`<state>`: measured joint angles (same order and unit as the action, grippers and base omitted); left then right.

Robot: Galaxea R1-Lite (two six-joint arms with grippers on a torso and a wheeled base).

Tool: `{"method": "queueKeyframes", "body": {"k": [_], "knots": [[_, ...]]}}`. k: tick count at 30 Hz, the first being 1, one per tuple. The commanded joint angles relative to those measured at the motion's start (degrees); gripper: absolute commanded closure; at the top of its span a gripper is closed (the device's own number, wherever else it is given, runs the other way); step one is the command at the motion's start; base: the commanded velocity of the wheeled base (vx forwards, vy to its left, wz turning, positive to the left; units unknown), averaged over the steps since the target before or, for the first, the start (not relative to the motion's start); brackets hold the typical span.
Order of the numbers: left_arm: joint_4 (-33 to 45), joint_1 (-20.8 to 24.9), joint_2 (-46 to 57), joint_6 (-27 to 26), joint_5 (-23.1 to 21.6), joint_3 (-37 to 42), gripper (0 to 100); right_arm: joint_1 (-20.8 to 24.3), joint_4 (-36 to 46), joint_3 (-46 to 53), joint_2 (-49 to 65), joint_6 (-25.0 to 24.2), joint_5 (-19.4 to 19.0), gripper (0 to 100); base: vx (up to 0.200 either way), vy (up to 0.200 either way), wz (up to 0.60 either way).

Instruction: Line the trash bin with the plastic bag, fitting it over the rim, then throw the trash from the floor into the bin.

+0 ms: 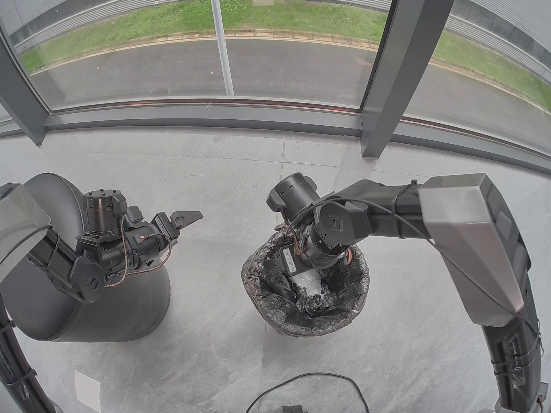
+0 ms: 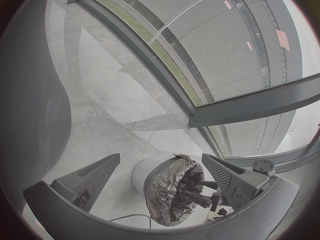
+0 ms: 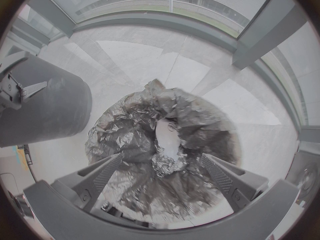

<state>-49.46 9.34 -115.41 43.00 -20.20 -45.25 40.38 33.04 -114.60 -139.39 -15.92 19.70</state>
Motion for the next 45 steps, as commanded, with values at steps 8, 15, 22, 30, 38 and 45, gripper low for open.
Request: {"method": "queueKeyframes", "body": {"k": [8,15,22,30,38,45], "knots": [[-5.0,2.7,4.4,-0.5,0.1,4.7,0,13.0,15.2,0.0,21.9,9.4,15.6,0,0.0,0.0,0.0],[-9.0,7.1,14.2,-5.8,7.4,11.0,0,17.7,52.3,0.0,29.3,-5.3,26.7,0,0.0,0.0,0.0],[-8.1,12.5,34.4,-21.1,19.9,21.9,0,16.8,57.0,0.0,39.7,-18.9,28.1,0,0.0,0.0,0.0],[15.5,12.9,64.3,-33.2,24.1,25.0,0,5.2,57.0,0.0,52.1,-21.1,28.6,0,0.0,0.0,0.0],[48.8,13.3,89.5,-38.7,23.5,18.2,0,-5.1,57.0,9.0,69.9,-20.6,30.9,0,0.0,0.0,0.0],[59.2,12.8,100.9,-38.1,23.5,19.1,0,-16.0,56.3,21.4,89.1,-20.4,30.9,0,0.0,0.0,0.0]]}}
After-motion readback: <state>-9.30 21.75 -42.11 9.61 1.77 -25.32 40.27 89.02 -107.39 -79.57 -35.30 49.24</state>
